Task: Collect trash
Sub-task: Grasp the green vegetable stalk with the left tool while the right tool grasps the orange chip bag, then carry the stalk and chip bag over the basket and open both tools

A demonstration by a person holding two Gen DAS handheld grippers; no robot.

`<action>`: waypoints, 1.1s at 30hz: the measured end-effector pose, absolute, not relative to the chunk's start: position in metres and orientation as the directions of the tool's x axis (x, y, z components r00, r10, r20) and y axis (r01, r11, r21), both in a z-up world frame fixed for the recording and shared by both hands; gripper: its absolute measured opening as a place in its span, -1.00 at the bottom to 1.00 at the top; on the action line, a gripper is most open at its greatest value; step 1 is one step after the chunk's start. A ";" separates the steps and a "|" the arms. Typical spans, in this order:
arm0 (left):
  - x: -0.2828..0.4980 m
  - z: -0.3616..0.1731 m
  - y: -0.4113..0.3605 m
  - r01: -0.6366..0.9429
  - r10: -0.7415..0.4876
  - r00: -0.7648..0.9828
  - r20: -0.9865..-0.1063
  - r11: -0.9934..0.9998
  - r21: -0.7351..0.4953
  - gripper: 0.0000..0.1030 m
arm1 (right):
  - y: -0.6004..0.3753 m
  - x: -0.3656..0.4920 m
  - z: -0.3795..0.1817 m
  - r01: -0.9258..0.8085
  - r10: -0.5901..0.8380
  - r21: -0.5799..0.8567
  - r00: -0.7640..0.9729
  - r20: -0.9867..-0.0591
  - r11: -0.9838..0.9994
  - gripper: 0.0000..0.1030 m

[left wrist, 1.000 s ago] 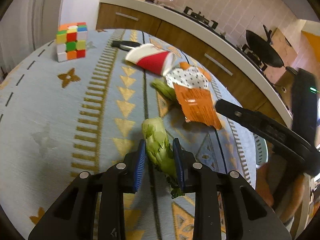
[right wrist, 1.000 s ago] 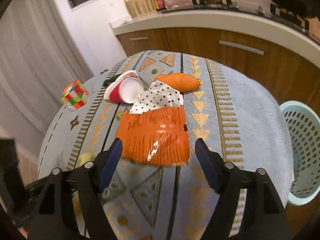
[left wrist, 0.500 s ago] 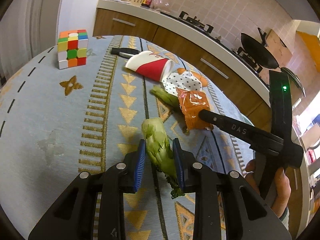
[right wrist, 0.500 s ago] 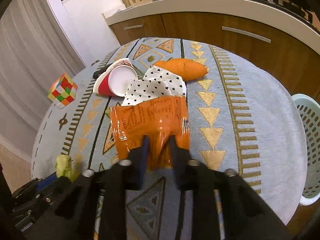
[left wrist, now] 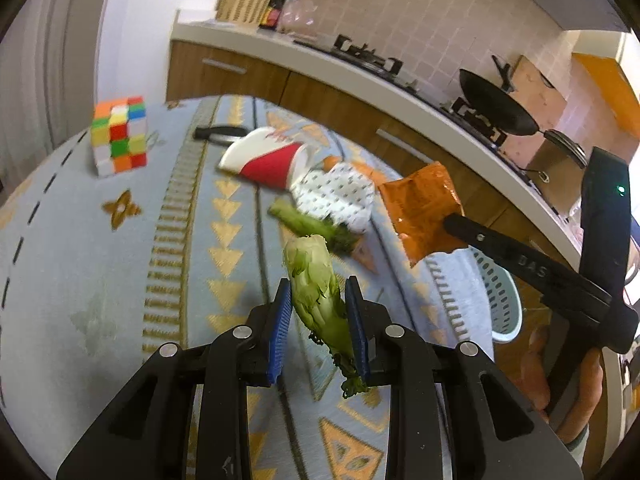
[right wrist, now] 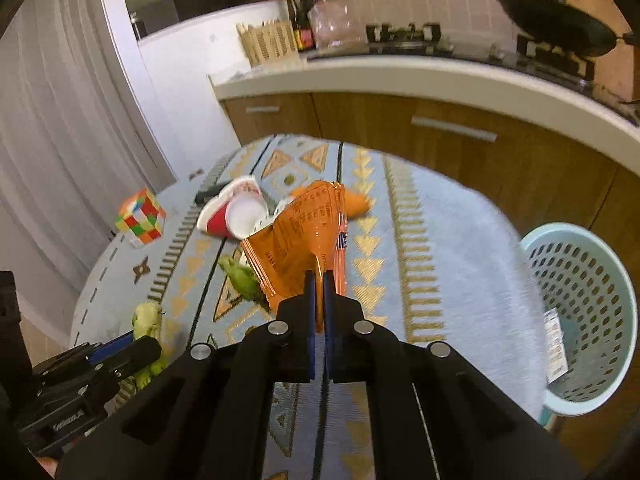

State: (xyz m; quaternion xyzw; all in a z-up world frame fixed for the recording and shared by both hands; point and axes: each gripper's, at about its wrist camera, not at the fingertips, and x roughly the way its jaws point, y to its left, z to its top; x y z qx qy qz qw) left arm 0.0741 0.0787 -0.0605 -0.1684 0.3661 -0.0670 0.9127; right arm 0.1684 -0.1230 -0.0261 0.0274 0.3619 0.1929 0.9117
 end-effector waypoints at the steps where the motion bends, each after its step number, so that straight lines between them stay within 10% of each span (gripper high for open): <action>1: 0.076 -0.055 0.076 0.012 -0.250 0.728 -0.639 0.936 -0.351 -0.51 | -0.128 0.167 -0.021 -0.328 0.373 0.194 0.673 -0.639 0.924 -0.96; 18: 0.127 0.028 -0.026 0.278 -0.400 0.755 -0.520 0.913 -0.298 -0.51 | -0.253 0.135 0.053 -0.144 0.224 0.199 0.848 -0.480 0.969 -0.96; 33: 0.190 -0.001 -0.171 0.467 -0.553 0.606 -0.572 0.829 -0.307 -0.51 | -0.380 0.143 0.004 0.137 -0.004 0.181 0.807 -0.590 0.974 -0.96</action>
